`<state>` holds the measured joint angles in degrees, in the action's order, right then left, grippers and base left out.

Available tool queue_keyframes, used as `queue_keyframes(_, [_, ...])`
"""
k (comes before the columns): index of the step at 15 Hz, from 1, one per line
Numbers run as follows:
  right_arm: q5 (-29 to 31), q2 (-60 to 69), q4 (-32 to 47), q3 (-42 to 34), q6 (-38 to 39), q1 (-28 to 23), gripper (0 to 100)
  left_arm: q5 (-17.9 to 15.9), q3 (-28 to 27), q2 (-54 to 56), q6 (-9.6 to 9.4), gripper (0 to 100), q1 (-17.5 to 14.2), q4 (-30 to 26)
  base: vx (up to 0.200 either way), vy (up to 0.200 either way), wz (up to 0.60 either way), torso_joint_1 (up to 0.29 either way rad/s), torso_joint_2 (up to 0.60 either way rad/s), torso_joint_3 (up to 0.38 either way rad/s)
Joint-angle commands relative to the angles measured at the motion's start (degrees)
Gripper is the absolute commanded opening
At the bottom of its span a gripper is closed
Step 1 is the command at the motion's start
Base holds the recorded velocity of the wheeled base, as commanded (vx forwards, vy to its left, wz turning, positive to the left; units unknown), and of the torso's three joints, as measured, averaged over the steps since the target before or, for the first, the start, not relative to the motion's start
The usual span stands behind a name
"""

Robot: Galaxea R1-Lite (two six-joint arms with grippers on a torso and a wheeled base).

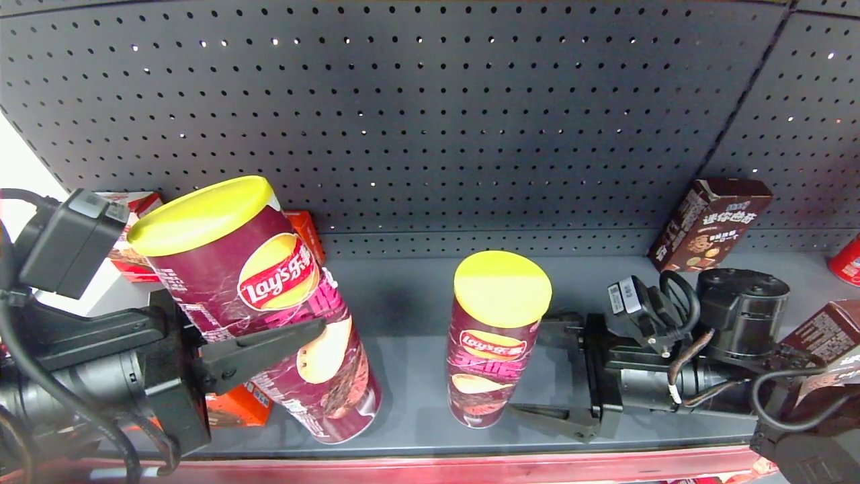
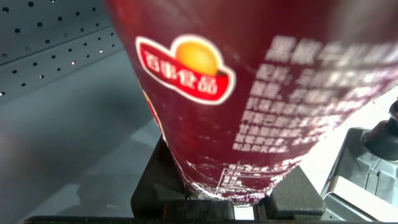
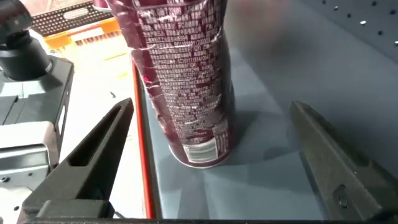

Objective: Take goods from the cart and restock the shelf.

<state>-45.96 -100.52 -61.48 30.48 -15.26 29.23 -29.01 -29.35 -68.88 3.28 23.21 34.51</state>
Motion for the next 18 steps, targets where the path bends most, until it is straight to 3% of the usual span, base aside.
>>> queue_keyframes(1, [-0.01, 0.59, 0.04, 0.29, -0.03, -0.58, 100, 0.01, 0.09, 0.15, -0.03, 0, -0.01, 0.03, 0.0, 0.0, 0.0, 0.0, 0.0, 0.0])
queue_keyframes(13, [0.08, 0.33, 0.04, 1.08, -0.03, -2.25, 100, 0.01, 0.18, 0.32, -0.03, 0, -0.01, 0.03, 0.0, 0.0, 0.0, 0.0, 0.0, 0.0])
queue_keyframes(17, [0.08, 8.33, 0.31, -2.62, 0.06, -2.43, 100, 0.01, 1.76, 0.5, -0.03, 0, -0.01, 0.03, 0.0, 0.0, 0.0, 0.0, 0.0, 0.0])
queue_keyframes(18, [1.4, 15.45, 1.71, -4.81, 0.15, -4.36, 100, 0.01, 2.11, 1.2, -0.03, 0, -0.01, 0.03, 0.0, 0.0, 0.0, 0.0, 0.0, 0.0])
